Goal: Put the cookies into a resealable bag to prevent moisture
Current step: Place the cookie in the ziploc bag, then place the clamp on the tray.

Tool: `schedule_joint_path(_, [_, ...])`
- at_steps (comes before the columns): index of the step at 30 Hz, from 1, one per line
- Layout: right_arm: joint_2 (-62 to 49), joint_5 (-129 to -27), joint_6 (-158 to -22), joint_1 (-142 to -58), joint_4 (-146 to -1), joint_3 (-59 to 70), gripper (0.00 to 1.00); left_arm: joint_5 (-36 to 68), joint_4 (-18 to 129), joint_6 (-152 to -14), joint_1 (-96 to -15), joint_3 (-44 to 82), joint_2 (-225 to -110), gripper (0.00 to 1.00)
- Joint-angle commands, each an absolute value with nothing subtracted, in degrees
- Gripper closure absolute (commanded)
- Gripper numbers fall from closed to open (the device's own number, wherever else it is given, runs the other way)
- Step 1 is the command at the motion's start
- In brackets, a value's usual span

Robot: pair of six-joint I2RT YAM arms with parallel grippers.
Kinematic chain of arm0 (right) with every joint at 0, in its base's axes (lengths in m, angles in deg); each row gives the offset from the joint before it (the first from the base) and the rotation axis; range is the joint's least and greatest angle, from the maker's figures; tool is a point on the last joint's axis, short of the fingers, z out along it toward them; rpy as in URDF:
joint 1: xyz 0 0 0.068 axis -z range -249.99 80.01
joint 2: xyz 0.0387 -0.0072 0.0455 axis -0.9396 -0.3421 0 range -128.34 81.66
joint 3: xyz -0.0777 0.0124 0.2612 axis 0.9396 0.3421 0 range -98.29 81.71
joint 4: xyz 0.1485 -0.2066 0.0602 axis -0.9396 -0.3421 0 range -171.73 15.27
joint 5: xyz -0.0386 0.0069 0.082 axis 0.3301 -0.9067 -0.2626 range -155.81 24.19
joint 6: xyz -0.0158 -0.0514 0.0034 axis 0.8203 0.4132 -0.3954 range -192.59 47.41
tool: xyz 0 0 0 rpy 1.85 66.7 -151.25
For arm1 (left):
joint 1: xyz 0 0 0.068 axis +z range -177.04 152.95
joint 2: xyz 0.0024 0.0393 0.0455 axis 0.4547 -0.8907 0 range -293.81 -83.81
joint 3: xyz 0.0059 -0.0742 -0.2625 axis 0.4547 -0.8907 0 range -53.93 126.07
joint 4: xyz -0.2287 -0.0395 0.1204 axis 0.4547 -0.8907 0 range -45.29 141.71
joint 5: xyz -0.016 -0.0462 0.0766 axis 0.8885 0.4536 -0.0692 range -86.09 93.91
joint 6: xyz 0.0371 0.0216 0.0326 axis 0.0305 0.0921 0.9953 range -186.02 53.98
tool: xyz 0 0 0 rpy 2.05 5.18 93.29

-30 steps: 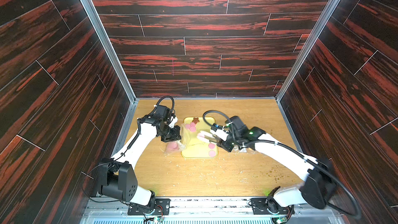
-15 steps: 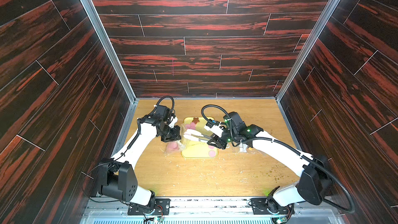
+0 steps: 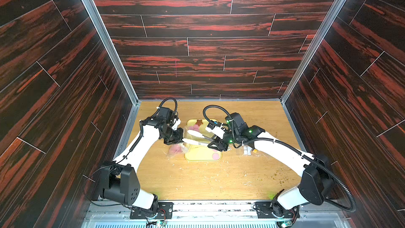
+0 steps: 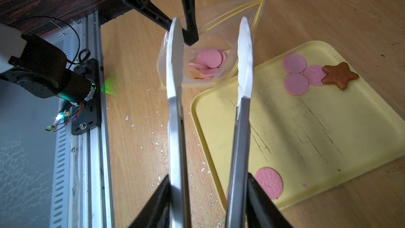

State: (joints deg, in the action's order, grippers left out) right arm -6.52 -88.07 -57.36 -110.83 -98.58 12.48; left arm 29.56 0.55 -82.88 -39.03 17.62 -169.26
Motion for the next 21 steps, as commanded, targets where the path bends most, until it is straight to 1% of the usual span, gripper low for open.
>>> schedule_joint_path(1, [-2.0,-87.3,-57.3,-109.7,-97.8,13.7,0.48,29.1,-0.7,-81.7,-38.8,19.1,-167.7,1.0])
schedule_joint_path(7, [6.8,-77.7,-60.7,-103.0,-101.1,20.9,0.49,29.2,-1.7,-81.6,-38.8,19.9,-166.8,1.0])
schedule_joint_path(10, [9.6,-71.2,-61.3,-102.5,-103.3,23.6,0.48,29.2,-1.3,-82.0,-38.7,20.2,-166.1,1.0])
schedule_joint_path(13, [10.5,-67.6,-62.3,-102.3,-101.9,26.4,0.49,29.7,-1.4,-82.4,-38.8,20.5,-165.7,1.0])
schedule_joint_path(15, [9.6,-66.9,-64.0,-102.3,-99.0,28.2,0.49,30.1,-1.2,-82.9,-38.8,20.5,-165.2,1.0])
schedule_joint_path(19, [5.5,-72.2,-68.2,-103.1,-87.7,31.6,0.48,29.0,-0.8,-83.7,-38.9,20.3,-164.0,1.0])
schedule_joint_path(21, [2.0,-73.1,-68.5,-104.2,-81.9,32.5,0.48,28.7,-0.7,-83.9,-38.8,20.2,-163.5,1.0])
